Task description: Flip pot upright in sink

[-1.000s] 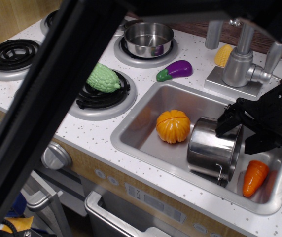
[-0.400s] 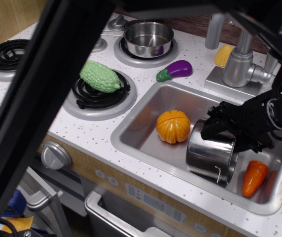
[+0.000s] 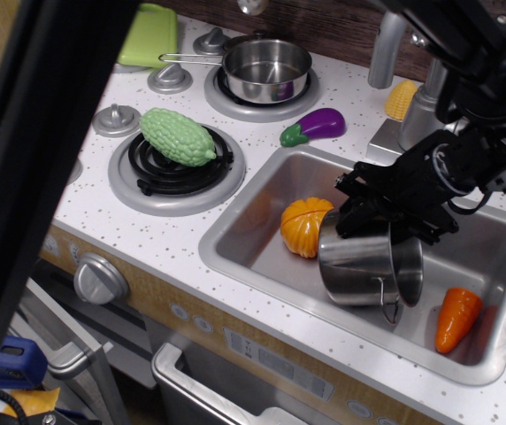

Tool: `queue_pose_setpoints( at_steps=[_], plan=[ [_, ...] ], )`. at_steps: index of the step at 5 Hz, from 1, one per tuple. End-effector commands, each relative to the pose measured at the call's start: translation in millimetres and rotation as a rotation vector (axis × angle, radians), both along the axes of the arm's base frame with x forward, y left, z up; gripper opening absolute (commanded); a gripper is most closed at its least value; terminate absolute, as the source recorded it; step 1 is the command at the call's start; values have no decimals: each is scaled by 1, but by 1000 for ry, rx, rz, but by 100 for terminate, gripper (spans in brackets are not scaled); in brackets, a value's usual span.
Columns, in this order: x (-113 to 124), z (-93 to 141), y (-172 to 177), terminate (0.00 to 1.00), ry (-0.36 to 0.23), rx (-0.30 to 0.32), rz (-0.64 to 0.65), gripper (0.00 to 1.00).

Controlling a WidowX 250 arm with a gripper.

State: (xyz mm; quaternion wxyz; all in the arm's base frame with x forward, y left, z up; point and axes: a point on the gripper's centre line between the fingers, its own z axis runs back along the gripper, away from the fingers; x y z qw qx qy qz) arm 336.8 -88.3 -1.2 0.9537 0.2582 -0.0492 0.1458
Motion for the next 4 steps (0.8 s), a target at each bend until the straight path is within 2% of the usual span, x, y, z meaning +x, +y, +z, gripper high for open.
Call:
queue_pose_setpoints(
  at_steps=[1, 2, 3, 4],
  plan=[
    [9, 20, -7, 0, -57, -170, 27, 0],
    [7, 22, -16, 0, -62, -276, 74, 0],
    [2, 18, -17, 0, -93, -358, 86, 0],
    [1, 6, -18, 0, -105, -398, 84, 0]
  ],
)
